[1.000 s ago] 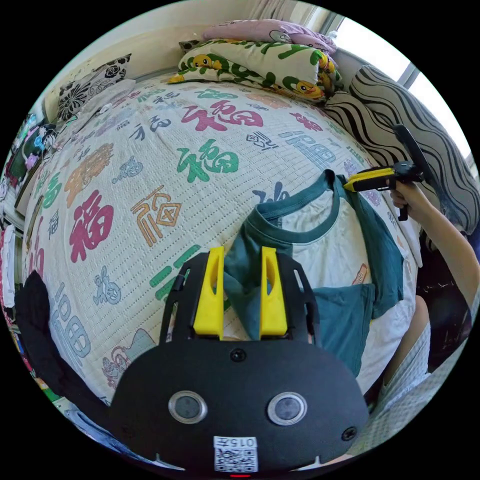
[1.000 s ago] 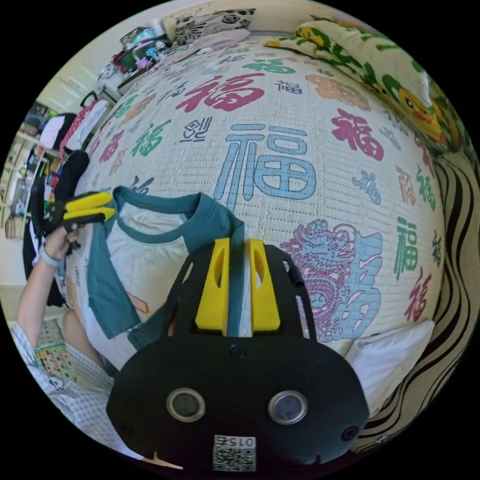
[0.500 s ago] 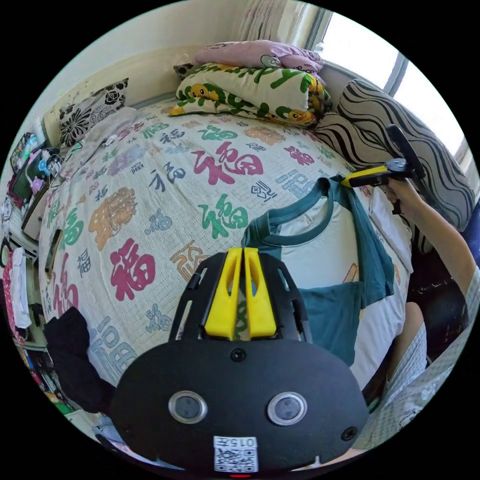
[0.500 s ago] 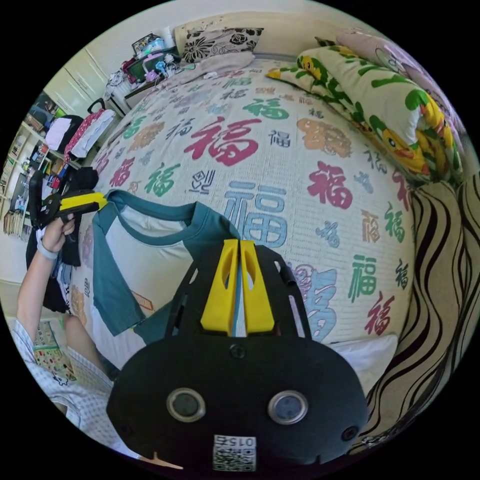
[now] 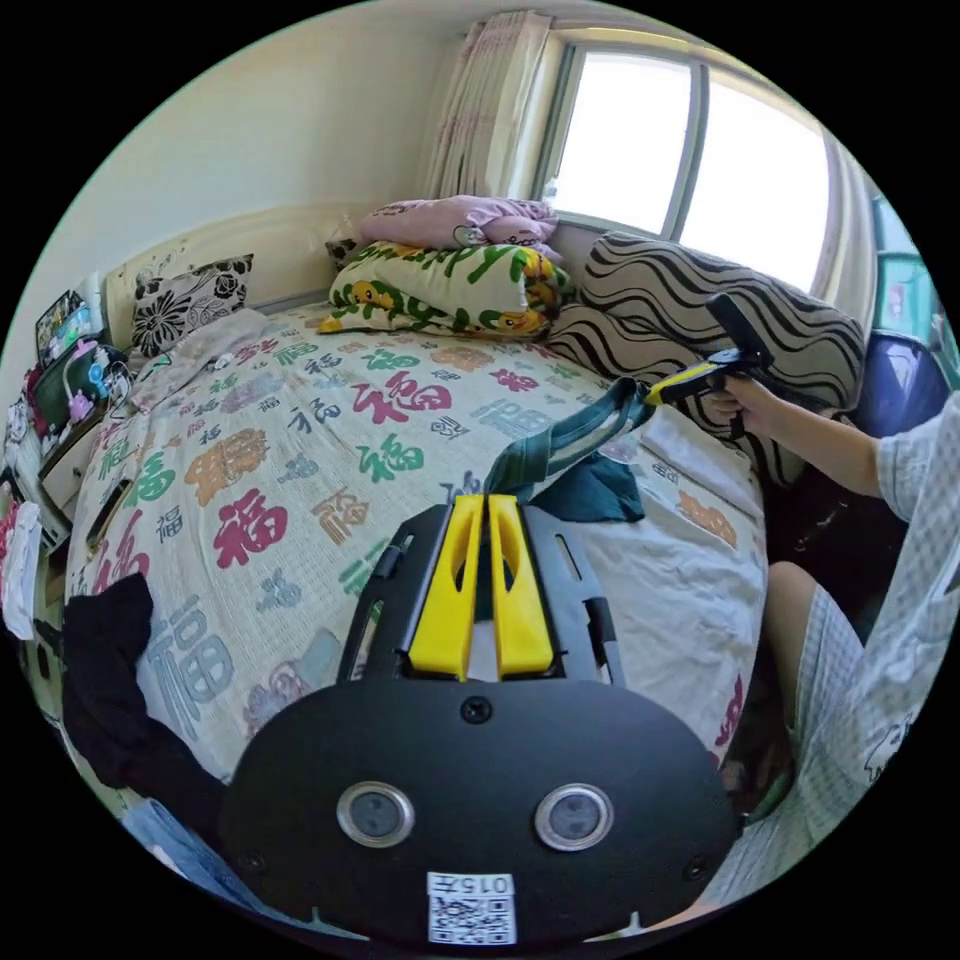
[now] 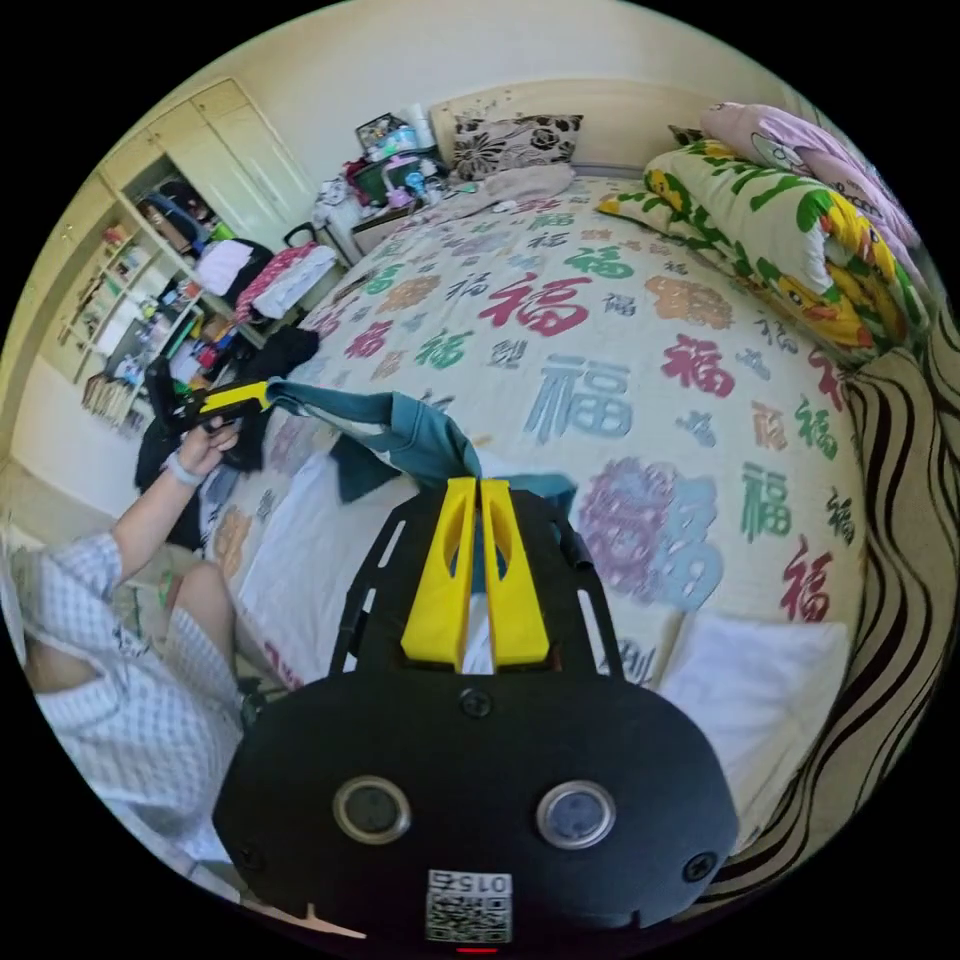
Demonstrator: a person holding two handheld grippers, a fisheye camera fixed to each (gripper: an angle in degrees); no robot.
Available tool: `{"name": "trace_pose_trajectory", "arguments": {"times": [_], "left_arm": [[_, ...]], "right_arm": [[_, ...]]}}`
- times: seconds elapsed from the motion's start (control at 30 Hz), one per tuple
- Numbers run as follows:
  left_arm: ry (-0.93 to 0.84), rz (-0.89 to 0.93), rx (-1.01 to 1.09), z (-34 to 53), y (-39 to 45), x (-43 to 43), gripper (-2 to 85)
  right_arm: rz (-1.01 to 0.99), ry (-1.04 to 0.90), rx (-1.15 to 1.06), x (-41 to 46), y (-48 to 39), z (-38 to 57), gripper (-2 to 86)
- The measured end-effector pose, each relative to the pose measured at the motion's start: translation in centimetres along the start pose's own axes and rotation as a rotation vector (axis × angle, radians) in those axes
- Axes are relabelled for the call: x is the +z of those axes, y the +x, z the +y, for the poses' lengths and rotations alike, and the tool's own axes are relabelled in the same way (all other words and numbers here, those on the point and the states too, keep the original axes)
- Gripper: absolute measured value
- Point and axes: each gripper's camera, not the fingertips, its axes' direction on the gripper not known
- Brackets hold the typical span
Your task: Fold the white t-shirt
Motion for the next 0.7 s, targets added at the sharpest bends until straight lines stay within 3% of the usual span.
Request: {"name": "trace_pose_trajectory", "arguments": {"times": [0.13, 0.3, 0.6, 0.7], "left_arm": [[-0.016, 0.057, 0.002, 8.0, 5.6, -3.2, 0.1], [-0.153, 0.095, -0.141, 18.3, 11.8, -3.8, 0.0], [-0.302, 0.002, -0.152, 22.5, 13.9, -5.1, 0.2], [-0.226, 0.011, -0.235, 22.6, 13.0, -7.5, 0.5]], "right_arm": [[-0.129, -0.038, 0.033, 0.3, -2.1, 10.0, -0.9], [-0.134, -0.188, 0.149, 4.7, -3.8, 21.9, -0.9], [-0.021, -0.196, 0.168, 6.0, -4.1, 28.3, -0.8], [0.013, -0.129, 0.157, 4.4, -4.5, 29.2, -0.8]]}}
